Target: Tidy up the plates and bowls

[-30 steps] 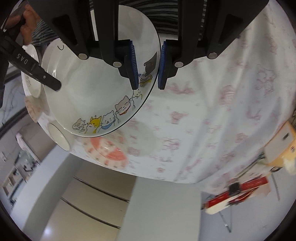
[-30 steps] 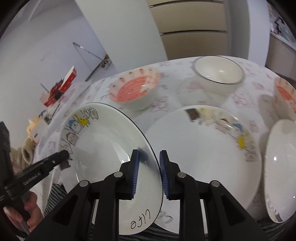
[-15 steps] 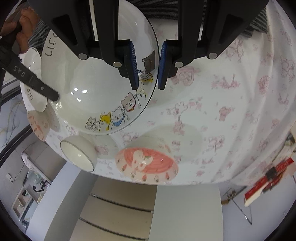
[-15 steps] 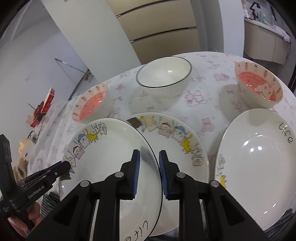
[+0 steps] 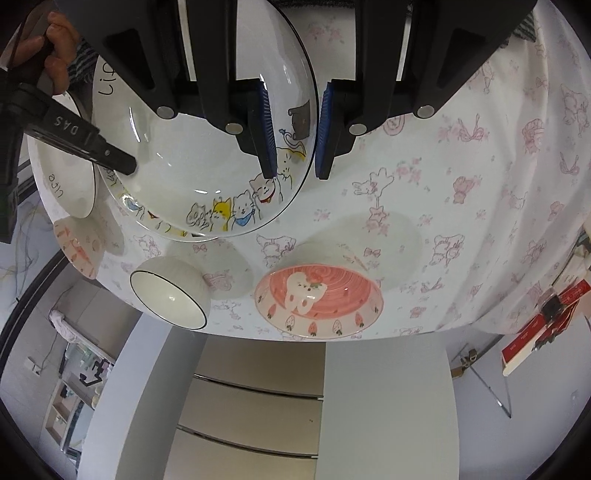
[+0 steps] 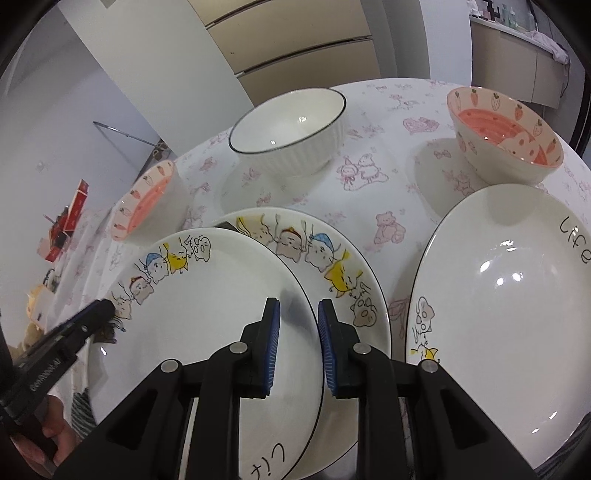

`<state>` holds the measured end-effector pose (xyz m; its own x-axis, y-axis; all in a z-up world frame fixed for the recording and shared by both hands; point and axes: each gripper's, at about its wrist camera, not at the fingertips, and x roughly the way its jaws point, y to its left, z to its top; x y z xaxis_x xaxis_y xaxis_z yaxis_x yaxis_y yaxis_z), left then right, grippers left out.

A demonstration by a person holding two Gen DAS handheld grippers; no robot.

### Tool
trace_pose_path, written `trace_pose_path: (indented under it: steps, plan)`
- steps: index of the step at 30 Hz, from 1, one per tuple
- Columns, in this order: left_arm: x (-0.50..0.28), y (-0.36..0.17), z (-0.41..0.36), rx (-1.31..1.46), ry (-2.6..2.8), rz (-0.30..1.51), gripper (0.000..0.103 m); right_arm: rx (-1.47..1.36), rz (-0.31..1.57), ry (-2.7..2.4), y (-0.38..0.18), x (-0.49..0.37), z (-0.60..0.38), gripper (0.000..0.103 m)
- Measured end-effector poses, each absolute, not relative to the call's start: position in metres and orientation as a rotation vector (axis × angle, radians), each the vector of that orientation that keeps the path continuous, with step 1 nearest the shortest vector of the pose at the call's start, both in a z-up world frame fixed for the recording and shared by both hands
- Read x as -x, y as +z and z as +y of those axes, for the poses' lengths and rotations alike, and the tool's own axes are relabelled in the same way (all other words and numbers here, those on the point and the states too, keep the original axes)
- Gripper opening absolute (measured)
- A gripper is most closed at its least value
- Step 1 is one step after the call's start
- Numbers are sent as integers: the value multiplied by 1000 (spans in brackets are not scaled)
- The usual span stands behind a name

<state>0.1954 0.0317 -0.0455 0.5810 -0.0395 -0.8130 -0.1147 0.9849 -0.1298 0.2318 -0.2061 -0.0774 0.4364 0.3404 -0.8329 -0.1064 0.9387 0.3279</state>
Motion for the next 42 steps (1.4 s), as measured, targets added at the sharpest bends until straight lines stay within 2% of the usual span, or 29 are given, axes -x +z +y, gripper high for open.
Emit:
trace_pose_path:
  steps: [10,22,32,41,42]
  plan:
    - [-200,-61,27,191,15,1010,22,-156,1065,231,-81,-228,-200,23]
    - [-201,-66,19,129,42,999,22,-131,1059,223,-80,-226,-200,23]
    - [-193,-52,14,119,19,955,22,-130,1043,227,-70,-220,-204,41]
    - [-184,-40,12,97,8,913,23,-155,1050,238,-66,-210,-212,41]
    - [-183,-38,11,94,11,906,25,-159,1049,244,-66,-209,-213,41]
